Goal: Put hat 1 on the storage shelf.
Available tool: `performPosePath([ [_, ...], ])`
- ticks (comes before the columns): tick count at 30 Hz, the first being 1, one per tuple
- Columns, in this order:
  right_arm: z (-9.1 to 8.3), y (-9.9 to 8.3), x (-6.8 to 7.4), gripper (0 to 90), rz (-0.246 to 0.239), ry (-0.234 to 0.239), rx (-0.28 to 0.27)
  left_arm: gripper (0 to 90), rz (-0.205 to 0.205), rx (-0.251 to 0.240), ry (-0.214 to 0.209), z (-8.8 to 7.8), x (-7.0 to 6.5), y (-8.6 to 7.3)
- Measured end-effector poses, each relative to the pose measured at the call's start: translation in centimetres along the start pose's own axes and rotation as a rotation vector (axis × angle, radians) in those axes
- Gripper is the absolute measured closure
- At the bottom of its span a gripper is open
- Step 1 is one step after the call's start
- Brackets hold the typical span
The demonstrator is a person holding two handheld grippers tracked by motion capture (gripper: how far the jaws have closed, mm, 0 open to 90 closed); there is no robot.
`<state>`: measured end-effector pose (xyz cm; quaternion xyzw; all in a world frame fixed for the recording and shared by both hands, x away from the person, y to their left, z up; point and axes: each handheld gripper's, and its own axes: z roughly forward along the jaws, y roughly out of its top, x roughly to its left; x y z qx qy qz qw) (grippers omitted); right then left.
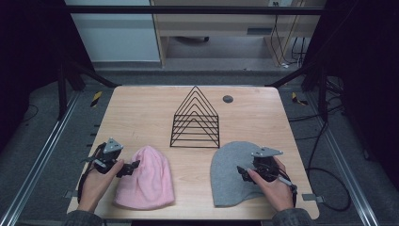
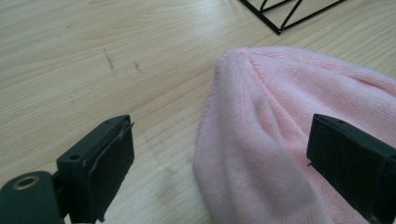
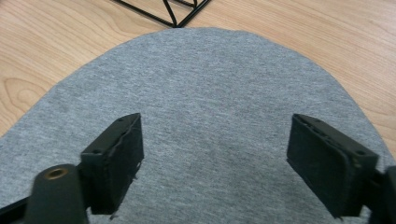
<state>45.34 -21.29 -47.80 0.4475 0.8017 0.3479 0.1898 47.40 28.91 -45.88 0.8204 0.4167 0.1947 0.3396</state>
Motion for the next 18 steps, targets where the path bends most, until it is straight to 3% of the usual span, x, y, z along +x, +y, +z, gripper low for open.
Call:
performPosePath([
  [4, -0.3, -0.2, -0.1, 24.5, -0.007, -0.003, -0.004, 10.3, -0.002, -0.009, -0.009, -0.3, -0.1, 0.1],
  [6, -0.4, -0.3, -0.1, 25.7, -0.021, -0.018, -0.021, 14.6, -0.007, -0.042, -0.030, -0.6, -0.1, 0.3],
  [8, -0.5, -0.4, -0.2, 26.2, -0.025, -0.035, -0.034, 15.3, -0.018, -0.043, -0.054, -0.6, -0.1, 0.6],
  [12, -0.5, -0.5, -0.3, 26.6, -0.019, -0.042, -0.019, 15.7, 0.017, 0.009, -0.094, -0.8, 0.1, 1.9],
  [16, -0.3, -0.4, -0.3, 24.2, -0.026, -0.056, -0.008, 16.0, -0.002, 0.050, -0.155, -0.6, 1.1, 4.2],
  [18, -0.3, -0.4, -0.2, 21.4, -0.016, -0.062, 0.002, 16.4, 0.036, 0.099, -0.150, -0.4, 1.5, 5.6],
])
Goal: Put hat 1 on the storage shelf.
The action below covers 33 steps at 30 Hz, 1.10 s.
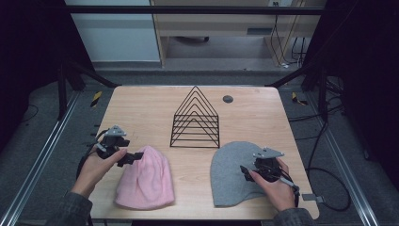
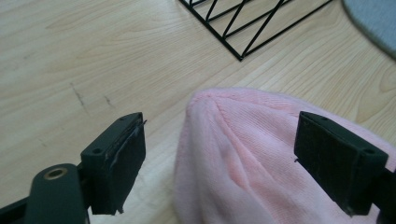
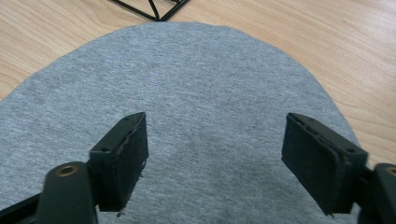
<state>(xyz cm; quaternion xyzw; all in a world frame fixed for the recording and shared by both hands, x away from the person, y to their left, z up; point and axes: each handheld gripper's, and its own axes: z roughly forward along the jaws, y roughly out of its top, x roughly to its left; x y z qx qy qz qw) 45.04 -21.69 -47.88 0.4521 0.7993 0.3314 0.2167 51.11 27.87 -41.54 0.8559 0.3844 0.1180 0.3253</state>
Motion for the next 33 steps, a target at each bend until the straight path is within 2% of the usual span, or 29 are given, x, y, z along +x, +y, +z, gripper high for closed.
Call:
performPosePath([
  [3, -0.1, 0.1, 0.3, 19.1, -0.007, -0.006, 0.003, 18.4, 0.009, 0.039, -0.026, 0.2, 0.3, 1.2],
  [5, -0.3, 0.1, 0.5, 18.6, -0.020, 0.002, -0.004, 20.1, 0.029, 0.070, -0.034, 0.6, 0.4, 1.7],
  [7, -0.4, 0.2, 0.9, 19.2, -0.027, 0.004, -0.005, 23.7, 0.058, 0.096, -0.035, 1.0, 0.2, 2.0],
  [11, -0.4, 0.1, 1.1, 20.1, -0.043, 0.002, 0.000, 28.4, 0.083, 0.151, -0.056, 1.9, 0.3, 2.3],
  [17, -0.3, 0.1, 0.9, 20.5, -0.047, -0.001, 0.010, 37.5, 0.071, 0.219, -0.051, 3.6, 0.9, 2.0],
  [21, -0.3, 0.1, 1.2, 20.6, -0.053, 0.001, 0.014, 44.5, 0.065, 0.240, -0.046, 4.4, 1.3, 1.4],
  [26, -0.1, 0.1, 1.4, 20.5, -0.071, 0.004, 0.027, 54.1, 0.048, 0.247, -0.081, 5.1, 1.4, 0.8],
  [29, -0.1, 0.1, 1.4, 20.4, -0.069, 0.004, 0.029, 68.3, 0.048, 0.244, -0.108, 5.3, 1.4, 0.7],
  [31, -0.2, 0.1, 1.4, 20.4, -0.071, 0.000, 0.023, 76.7, 0.054, 0.238, -0.102, 5.1, 1.1, 0.7],
  [33, -0.2, 0.1, 1.3, 20.4, -0.068, 0.000, 0.018, 79.4, 0.054, 0.214, -0.098, 4.5, 0.8, 0.8],
])
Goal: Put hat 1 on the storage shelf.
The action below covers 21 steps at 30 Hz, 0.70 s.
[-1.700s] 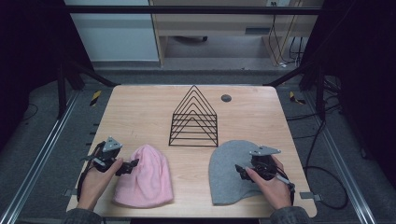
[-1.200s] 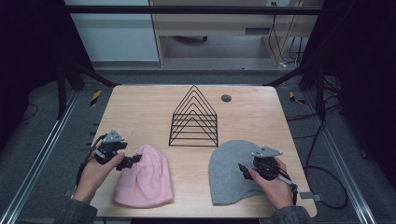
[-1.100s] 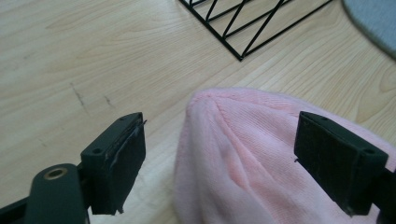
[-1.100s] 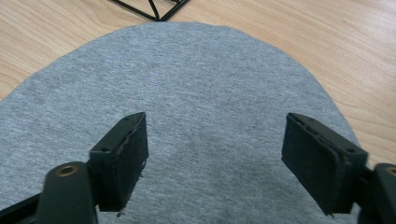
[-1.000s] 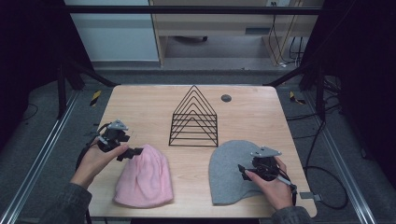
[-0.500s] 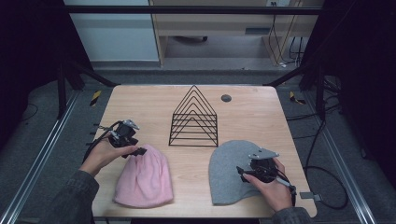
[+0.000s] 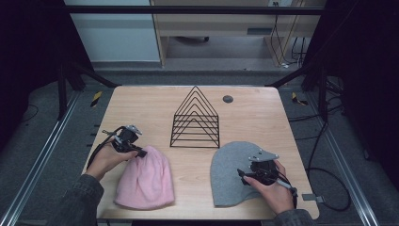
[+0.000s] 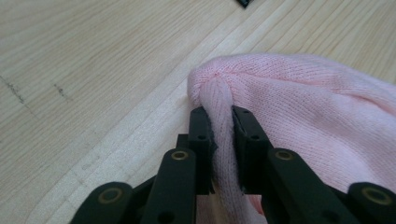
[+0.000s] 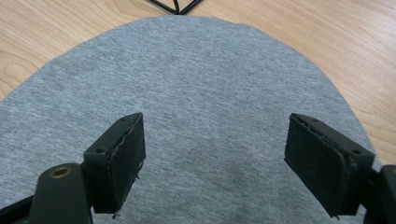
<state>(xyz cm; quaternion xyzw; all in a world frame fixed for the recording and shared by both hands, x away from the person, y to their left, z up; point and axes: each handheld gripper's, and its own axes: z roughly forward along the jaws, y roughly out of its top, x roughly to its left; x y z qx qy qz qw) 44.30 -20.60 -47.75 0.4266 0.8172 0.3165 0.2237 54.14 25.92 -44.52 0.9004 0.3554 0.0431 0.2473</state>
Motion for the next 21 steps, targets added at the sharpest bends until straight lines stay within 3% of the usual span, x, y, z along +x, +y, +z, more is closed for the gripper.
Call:
performPosePath([
  [5, -0.1, 0.1, 0.1, 21.2, -0.004, 0.002, -0.007, 80.6, 0.019, -0.120, 0.041, -2.7, -2.2, -0.2],
  [14, -0.2, 0.3, 0.7, 29.2, -0.015, 0.025, -0.037, 81.8, 0.111, -0.343, 0.119, -9.8, -7.4, -0.2],
  [21, -1.4, 1.8, 2.2, 43.6, -0.048, 0.087, -0.147, 82.2, 0.165, -0.424, 0.152, -13.4, -9.6, 1.3],
])
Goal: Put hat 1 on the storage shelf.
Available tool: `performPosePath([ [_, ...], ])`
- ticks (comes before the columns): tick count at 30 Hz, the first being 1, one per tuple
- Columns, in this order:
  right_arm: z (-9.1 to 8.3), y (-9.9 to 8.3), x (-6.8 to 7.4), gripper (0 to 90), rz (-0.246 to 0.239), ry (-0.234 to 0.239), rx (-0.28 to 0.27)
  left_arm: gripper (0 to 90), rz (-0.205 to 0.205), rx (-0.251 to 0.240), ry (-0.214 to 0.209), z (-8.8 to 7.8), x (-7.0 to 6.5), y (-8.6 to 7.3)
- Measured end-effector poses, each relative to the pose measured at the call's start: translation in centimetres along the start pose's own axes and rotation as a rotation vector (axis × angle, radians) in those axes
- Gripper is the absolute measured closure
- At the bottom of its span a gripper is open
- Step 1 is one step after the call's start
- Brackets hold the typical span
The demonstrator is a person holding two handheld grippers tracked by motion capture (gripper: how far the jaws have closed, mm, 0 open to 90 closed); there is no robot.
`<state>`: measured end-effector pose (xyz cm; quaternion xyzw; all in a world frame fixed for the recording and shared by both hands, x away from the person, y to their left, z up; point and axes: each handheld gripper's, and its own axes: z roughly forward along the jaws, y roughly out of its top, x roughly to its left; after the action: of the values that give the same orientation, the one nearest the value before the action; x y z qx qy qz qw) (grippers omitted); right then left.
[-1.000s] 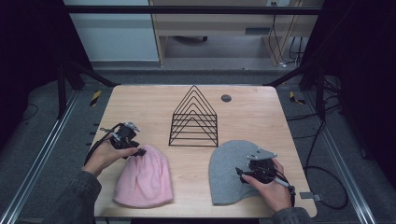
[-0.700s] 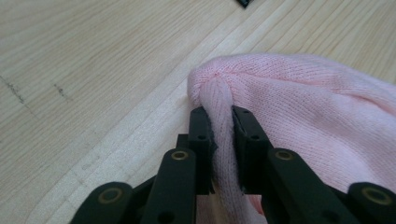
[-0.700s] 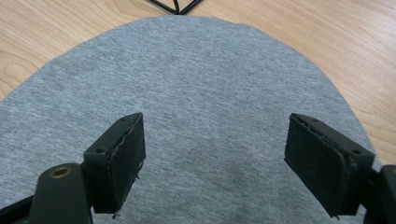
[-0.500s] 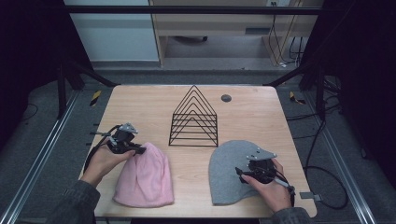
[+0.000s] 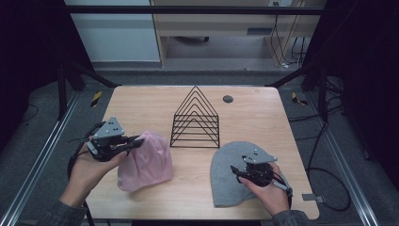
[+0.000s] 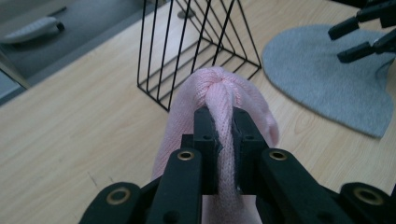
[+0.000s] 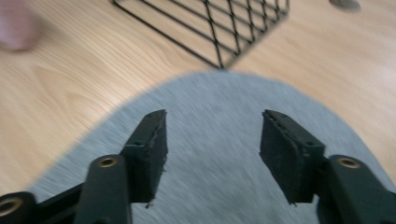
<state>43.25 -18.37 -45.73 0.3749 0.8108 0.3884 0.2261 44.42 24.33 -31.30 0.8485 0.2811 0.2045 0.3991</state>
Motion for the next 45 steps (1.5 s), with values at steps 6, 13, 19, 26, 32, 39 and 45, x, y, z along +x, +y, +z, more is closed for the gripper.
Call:
performPosePath([
  [6, -0.3, 3.5, 2.8, 50.1, -0.042, 0.114, -0.081, 82.1, 0.008, -0.035, 0.025, -0.5, 0.5, 2.7],
  [13, 1.0, 8.7, 7.3, 62.3, -0.136, 0.219, -0.135, 82.1, 0.022, -0.057, 0.031, -0.6, 0.7, 5.8],
  [19, 2.9, 11.5, 9.2, 68.4, -0.153, 0.256, -0.160, 82.1, 0.040, -0.071, 0.018, -0.6, 0.0, 7.1],
  [26, 3.5, 13.7, 9.4, 61.7, -0.113, 0.261, -0.175, 82.1, 0.043, -0.091, -0.016, -1.0, -0.8, 7.8],
  [32, 3.5, 14.7, 9.4, 65.0, -0.112, 0.273, -0.185, 82.1, 0.042, -0.103, -0.044, -1.5, -1.4, 7.8],
  [39, 3.8, 15.4, 10.2, 83.2, -0.143, 0.310, -0.180, 82.1, 0.045, -0.108, -0.037, -2.0, -1.6, 7.5],
  [45, 2.1, 16.2, 9.8, 84.9, -0.163, 0.347, -0.156, 81.2, 0.087, -0.057, 0.075, -1.5, -0.1, 7.3],
])
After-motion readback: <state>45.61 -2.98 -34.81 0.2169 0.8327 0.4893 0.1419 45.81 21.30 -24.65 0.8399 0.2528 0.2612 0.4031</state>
